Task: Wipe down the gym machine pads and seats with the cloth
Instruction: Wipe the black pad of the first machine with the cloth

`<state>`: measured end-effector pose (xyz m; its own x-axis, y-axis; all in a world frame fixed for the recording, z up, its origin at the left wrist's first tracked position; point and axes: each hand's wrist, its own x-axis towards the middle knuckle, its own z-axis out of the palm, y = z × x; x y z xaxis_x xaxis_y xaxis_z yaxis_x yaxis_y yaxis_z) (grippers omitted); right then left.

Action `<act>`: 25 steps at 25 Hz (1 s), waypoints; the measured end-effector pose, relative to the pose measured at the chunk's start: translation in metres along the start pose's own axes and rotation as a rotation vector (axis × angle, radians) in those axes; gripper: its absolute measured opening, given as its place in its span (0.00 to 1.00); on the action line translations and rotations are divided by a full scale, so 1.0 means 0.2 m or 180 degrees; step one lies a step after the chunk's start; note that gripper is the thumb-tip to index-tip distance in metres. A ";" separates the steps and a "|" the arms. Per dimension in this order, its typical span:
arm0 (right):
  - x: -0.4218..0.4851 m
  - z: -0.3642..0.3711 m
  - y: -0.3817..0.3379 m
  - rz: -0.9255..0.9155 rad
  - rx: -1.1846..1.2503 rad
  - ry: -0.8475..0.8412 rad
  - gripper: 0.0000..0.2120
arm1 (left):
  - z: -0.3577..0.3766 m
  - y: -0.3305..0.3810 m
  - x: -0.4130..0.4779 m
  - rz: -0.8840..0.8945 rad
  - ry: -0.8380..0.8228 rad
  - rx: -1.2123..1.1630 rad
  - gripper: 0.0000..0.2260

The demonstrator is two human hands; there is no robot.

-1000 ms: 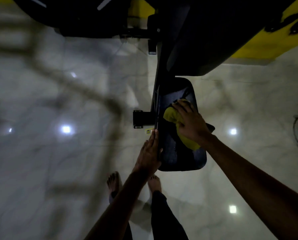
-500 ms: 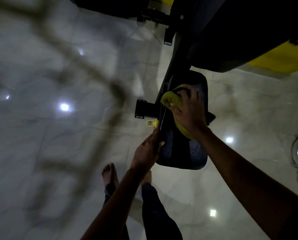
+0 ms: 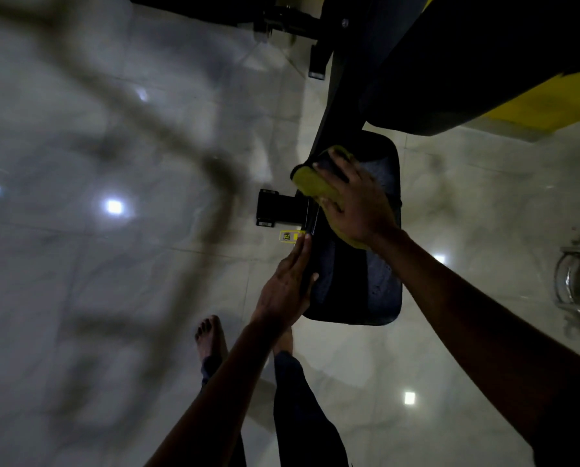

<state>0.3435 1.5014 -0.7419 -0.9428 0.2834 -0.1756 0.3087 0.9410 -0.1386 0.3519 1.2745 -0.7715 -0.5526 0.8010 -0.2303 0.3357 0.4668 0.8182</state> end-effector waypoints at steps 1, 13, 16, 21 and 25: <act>-0.01 0.01 0.02 0.0195 0.0121 0.0131 0.30 | -0.01 0.00 0.02 0.0142 -0.0063 0.0096 0.31; 0.02 0.02 0.07 0.0151 0.0140 0.0057 0.33 | -0.03 -0.03 0.08 0.0354 0.0170 0.0040 0.28; -0.11 0.04 0.08 0.1251 0.0509 0.0490 0.31 | -0.05 0.00 0.07 0.0306 0.0235 0.0136 0.26; -0.43 0.10 -0.04 0.1371 0.0567 0.0352 0.30 | -0.08 0.06 0.25 0.0239 0.0328 0.0244 0.27; -0.09 0.05 0.12 0.1114 0.0424 0.0386 0.30 | -0.04 0.06 0.29 0.0163 0.0096 0.0152 0.29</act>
<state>0.3684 1.5169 -0.7516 -0.7832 0.6102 -0.1195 0.6203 0.7536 -0.2174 0.3187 1.3230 -0.7712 -0.5563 0.8130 -0.1721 0.3997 0.4434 0.8023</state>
